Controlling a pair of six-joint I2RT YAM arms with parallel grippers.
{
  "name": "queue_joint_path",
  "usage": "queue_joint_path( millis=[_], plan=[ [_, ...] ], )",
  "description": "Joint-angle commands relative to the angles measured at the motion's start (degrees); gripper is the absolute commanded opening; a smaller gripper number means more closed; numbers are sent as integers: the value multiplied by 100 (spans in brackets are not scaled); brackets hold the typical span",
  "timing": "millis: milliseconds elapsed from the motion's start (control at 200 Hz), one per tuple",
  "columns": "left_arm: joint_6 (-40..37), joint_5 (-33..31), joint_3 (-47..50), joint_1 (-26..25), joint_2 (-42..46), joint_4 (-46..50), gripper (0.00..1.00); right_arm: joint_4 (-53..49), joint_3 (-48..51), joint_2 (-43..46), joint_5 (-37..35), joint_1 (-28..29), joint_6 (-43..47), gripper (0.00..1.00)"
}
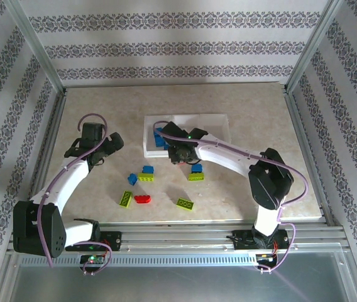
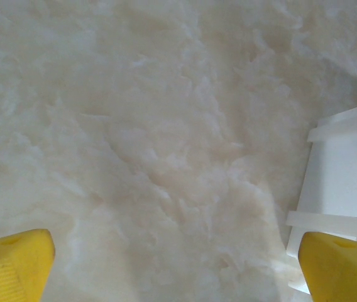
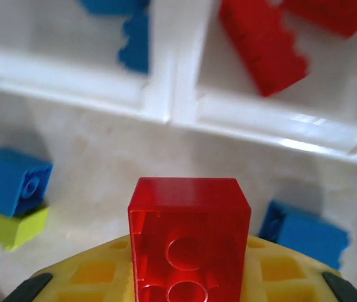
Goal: Sort the legos into containers by color
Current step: Place the lego in the container.
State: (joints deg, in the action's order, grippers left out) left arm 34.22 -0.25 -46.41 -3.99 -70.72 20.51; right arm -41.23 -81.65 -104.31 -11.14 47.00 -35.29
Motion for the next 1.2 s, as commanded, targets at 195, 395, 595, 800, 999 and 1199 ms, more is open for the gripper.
queue_joint_path(
  millis=[195,395,595,800,999,1199],
  plan=[
    [-381,-36,-66,117,411,136,100,412,-834,-482,-433,-618,625,20],
    [-737,178,-84,153,568,65,100,485,-1289,-955,-394,-911,856,21],
    [-958,658,111,153,788,-259,100,563,-1546,-1272,-95,-1141,848,27],
    [-965,973,382,153,1007,-523,100,581,-1644,-1501,-8,-1211,866,31],
    [-945,1339,501,153,1111,-456,100,633,-1632,-1646,97,-1245,848,33],
    [-985,1586,607,153,1122,-253,100,643,-1718,-1792,160,-1259,857,37]
  ],
)
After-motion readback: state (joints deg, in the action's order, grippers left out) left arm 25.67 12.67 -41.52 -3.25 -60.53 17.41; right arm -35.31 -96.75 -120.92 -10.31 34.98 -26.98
